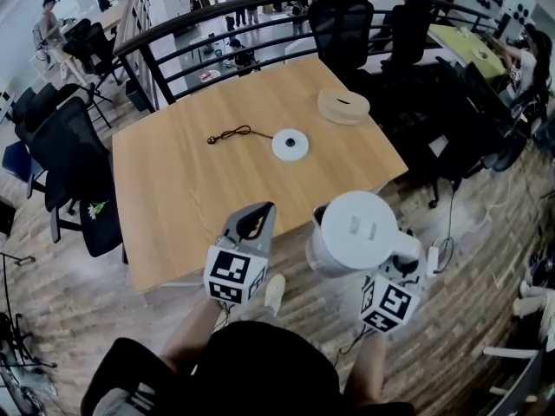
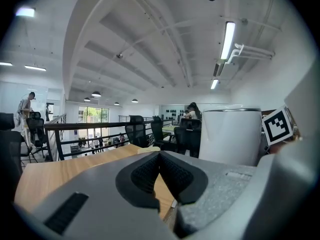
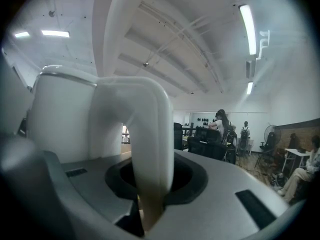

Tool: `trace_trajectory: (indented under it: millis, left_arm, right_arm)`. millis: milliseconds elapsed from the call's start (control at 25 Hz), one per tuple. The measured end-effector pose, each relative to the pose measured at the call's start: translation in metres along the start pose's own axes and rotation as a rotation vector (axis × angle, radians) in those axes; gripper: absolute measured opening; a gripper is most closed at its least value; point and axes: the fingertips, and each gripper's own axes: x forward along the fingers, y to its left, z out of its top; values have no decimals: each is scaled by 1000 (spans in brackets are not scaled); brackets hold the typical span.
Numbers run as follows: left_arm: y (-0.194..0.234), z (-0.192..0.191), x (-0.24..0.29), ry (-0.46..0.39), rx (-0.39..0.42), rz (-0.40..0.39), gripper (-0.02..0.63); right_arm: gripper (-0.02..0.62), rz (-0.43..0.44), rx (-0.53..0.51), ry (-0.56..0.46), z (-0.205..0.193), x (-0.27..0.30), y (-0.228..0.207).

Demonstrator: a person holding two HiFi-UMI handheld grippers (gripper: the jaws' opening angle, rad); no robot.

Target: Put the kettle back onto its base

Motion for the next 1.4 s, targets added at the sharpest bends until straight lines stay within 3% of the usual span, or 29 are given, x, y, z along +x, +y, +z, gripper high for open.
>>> trace_trajectory:
  millis: [680,1400]
  left_arm:
    - [83,4,77,7,-14,31,-2]
    - [155,14,123,-1,-51,133,-2]
  right_arm:
    - [74,34,8,-14,17,120,49]
    - [75,134,11,-34,44,226,96]
